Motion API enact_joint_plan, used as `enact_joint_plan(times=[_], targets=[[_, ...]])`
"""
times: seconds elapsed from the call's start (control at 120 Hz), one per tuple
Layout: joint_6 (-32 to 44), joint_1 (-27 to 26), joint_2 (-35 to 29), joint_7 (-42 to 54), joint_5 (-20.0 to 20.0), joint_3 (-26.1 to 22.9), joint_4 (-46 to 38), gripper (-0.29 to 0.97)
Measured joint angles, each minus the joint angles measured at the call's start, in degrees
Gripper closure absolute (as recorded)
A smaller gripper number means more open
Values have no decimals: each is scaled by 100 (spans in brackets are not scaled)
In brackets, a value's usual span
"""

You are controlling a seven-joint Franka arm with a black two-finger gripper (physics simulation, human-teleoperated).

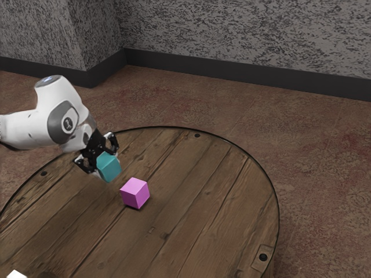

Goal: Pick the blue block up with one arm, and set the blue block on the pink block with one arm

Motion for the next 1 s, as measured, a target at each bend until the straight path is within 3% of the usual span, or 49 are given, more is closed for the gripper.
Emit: enact_joint_plan(times=[0.133,0.275,0.383,0.55,0.783,1.0], targets=[[-297,-2,-165,-258,4,-451,60,31],[-497,-281,97,-677,14,-622,308,30],[-581,-397,378,-997,21,-649,499,30],[-653,142,697,-1437,43,-573,750,29],[-665,32,858,-1884,208,-614,818,29],[-673,53,927,-2165,285,-616,848,13]])
